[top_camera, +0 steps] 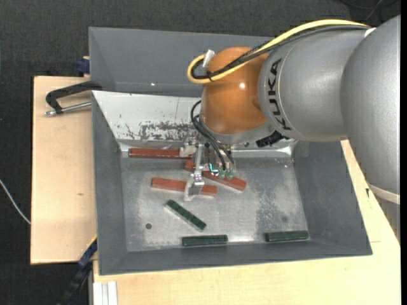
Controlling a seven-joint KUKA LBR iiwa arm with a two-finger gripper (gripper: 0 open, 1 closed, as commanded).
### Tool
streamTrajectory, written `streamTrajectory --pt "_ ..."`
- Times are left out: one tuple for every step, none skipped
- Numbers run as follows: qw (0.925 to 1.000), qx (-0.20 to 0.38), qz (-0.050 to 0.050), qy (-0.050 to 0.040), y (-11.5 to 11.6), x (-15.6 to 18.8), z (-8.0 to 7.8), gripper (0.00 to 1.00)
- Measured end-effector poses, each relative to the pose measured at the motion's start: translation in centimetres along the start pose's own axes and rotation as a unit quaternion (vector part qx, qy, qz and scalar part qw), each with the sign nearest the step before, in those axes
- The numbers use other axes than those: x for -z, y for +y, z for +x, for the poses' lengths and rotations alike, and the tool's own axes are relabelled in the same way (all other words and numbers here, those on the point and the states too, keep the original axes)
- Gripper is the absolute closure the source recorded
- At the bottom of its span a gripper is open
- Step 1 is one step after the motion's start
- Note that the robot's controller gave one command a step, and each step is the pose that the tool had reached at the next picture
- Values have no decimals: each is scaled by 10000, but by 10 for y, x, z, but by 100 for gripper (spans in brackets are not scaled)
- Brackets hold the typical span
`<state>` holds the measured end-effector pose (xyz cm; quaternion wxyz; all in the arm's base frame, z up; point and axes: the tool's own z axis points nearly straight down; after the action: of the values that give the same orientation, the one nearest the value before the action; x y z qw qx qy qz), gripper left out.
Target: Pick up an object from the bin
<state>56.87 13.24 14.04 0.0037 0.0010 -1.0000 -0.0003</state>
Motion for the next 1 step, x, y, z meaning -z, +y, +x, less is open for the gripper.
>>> streamTrajectory --pt "10000 -7 -5 -42 0 5 -2 0"
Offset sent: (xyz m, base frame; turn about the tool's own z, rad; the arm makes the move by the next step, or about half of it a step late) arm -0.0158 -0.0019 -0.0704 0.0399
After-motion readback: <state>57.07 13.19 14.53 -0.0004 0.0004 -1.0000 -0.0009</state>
